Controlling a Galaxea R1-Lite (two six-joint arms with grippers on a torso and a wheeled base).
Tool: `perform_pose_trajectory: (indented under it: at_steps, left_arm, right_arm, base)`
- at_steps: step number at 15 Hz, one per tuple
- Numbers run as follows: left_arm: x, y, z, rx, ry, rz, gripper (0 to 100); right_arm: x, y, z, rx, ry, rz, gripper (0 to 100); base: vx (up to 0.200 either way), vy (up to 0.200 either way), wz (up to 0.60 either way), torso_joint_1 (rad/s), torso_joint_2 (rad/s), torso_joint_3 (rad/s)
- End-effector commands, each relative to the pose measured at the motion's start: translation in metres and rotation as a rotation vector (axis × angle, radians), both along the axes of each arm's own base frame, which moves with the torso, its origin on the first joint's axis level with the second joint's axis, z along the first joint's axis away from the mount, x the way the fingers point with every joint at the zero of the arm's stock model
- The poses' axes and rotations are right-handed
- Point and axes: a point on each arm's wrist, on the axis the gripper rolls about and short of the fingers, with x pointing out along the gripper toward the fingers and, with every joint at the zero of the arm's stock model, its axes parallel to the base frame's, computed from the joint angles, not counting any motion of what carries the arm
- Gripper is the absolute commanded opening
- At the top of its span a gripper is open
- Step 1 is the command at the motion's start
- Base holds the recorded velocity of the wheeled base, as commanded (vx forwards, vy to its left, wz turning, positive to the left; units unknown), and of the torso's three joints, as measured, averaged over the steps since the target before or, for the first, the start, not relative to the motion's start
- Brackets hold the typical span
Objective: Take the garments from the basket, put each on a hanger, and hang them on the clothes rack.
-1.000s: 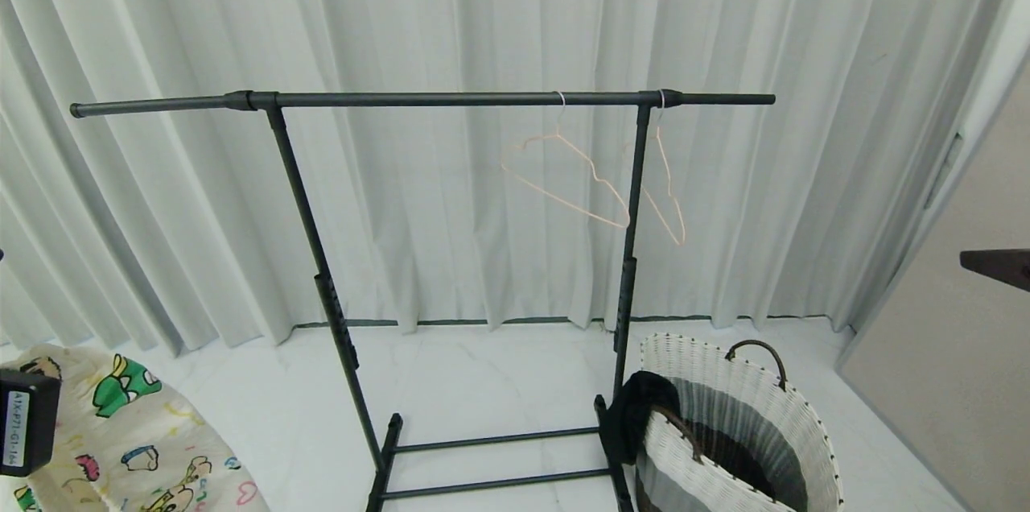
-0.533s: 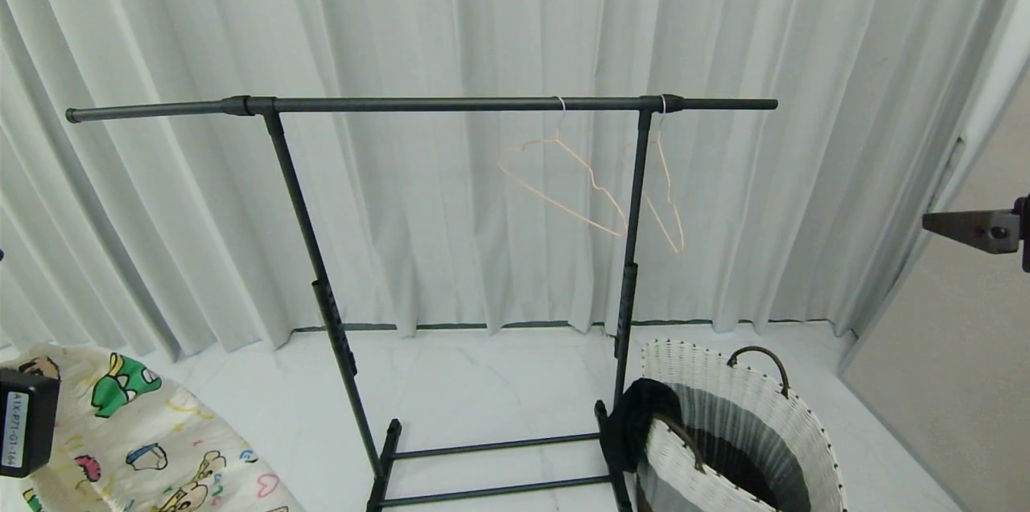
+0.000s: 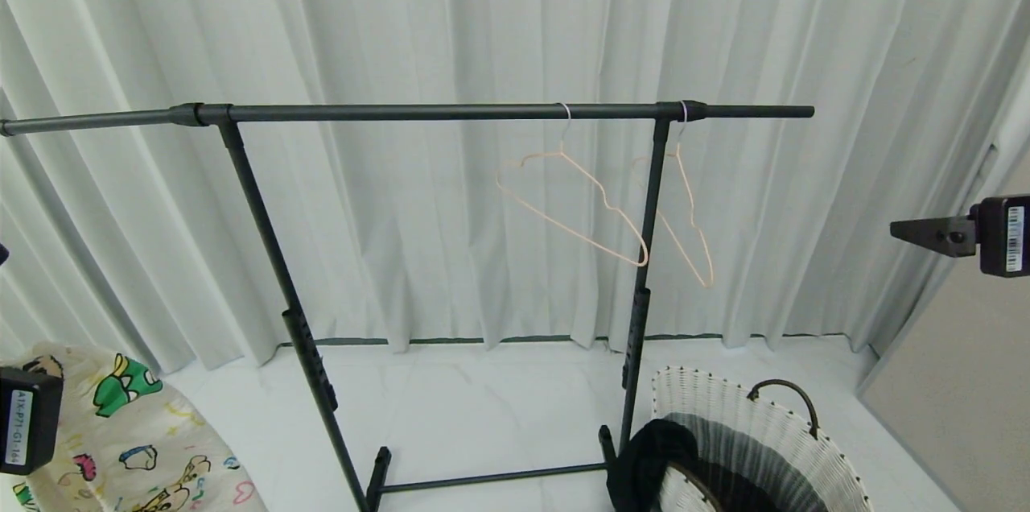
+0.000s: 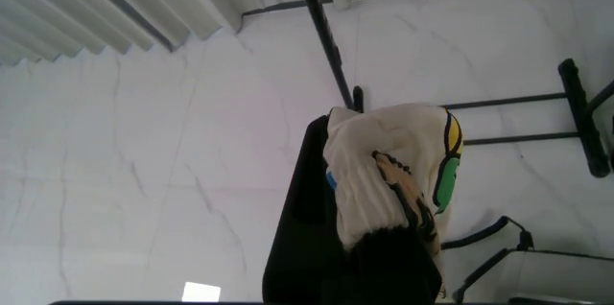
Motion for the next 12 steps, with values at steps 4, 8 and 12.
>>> perform_pose_trajectory:
  at_steps: [4, 8, 12]
  left_arm:
    - [0.008, 0.000, 0.000, 0.000, -0.011, 0.004, 0]
    - [0.009, 0.000, 0.000, 0.001, -0.006, 0.005, 0]
    - [0.009, 0.000, -0.001, 0.001, -0.002, 0.008, 0]
  right_arm:
    - [0.020, 0.008, -0.008, -0.006, 0.034, 0.013, 100]
    - [0.037, 0.020, -0.013, -0.012, 0.064, 0.037, 100]
    - [0.058, 0.031, -0.025, -0.015, 0.109, 0.056, 100]
  base:
    - [0.200, 0.000, 0.00, 0.005, 0.00, 0.001]
    - [0.200, 0.000, 0.00, 0.005, 0.00, 0.001]
    - [0.200, 0.000, 0.00, 0.000, 0.00, 0.006]
